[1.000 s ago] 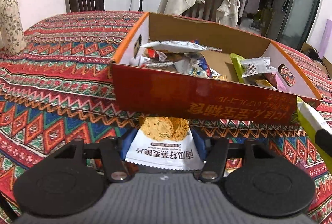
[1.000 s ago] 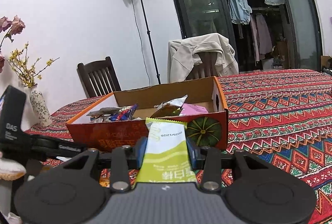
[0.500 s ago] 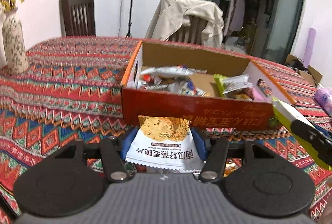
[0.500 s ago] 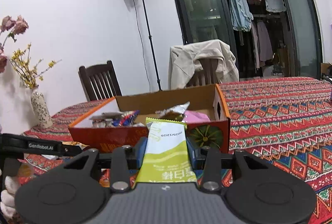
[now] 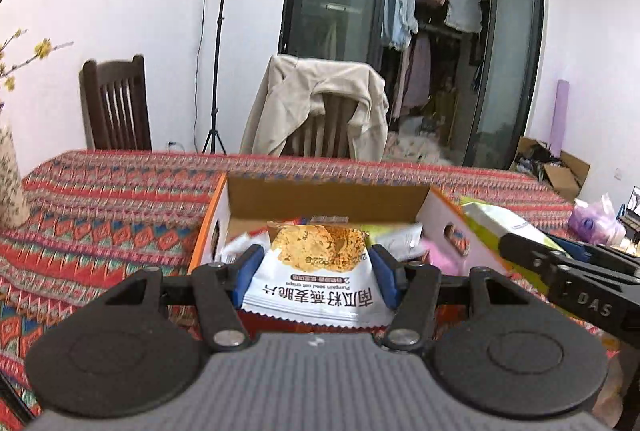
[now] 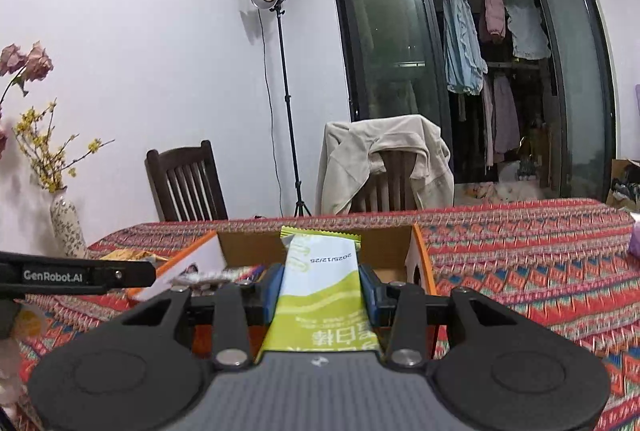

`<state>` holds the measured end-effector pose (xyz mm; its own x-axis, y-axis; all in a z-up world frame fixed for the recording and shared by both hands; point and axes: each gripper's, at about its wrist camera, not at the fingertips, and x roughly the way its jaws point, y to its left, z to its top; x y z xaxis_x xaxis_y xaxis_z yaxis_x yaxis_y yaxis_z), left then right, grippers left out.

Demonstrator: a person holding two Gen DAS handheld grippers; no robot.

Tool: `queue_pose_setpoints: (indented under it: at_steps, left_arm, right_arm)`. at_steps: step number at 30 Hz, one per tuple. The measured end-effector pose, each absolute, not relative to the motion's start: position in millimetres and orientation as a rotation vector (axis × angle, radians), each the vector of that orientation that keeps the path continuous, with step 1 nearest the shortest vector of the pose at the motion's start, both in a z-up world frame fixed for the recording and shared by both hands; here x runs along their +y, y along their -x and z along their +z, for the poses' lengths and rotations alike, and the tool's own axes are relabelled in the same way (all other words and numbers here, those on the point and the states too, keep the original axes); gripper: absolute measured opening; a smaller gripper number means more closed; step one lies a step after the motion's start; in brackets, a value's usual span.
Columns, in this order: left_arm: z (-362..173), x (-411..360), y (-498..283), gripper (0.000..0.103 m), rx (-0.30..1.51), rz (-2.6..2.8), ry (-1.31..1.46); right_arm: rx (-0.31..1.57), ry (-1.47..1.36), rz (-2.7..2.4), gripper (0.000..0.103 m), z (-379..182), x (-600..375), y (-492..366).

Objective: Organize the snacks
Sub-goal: 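Carry both packets over the box and open both grippers inside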

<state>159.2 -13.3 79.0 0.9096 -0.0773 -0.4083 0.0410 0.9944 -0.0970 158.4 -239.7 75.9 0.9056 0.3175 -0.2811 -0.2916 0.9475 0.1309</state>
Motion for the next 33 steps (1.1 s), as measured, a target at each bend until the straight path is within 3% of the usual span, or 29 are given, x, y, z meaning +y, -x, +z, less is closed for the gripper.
queue_pose_setpoints:
  at_steps: [14,30,31,33]
  left_arm:
    - [99.9,-14.7,-219.1,0.059,0.311,0.056,0.116]
    - [43.1,1.8,-260.8,0.061,0.350,0.106,0.091]
    - [42.3,1.9,-260.1,0.063,0.346,0.110,0.094]
    - [41.9,2.4,-260.2,0.092,0.338,0.134,0.094]
  right_arm:
    - [0.282,-0.103,0.259,0.039,110.5,-221.7,-240.4]
    - [0.406,-0.107,0.248,0.040,48.4,-213.0,-295.7]
    - [0.409,-0.109,0.248,0.043,47.3,-213.8,-295.9]
    - [0.414,-0.110,0.245,0.048,46.3,-214.5,-296.3]
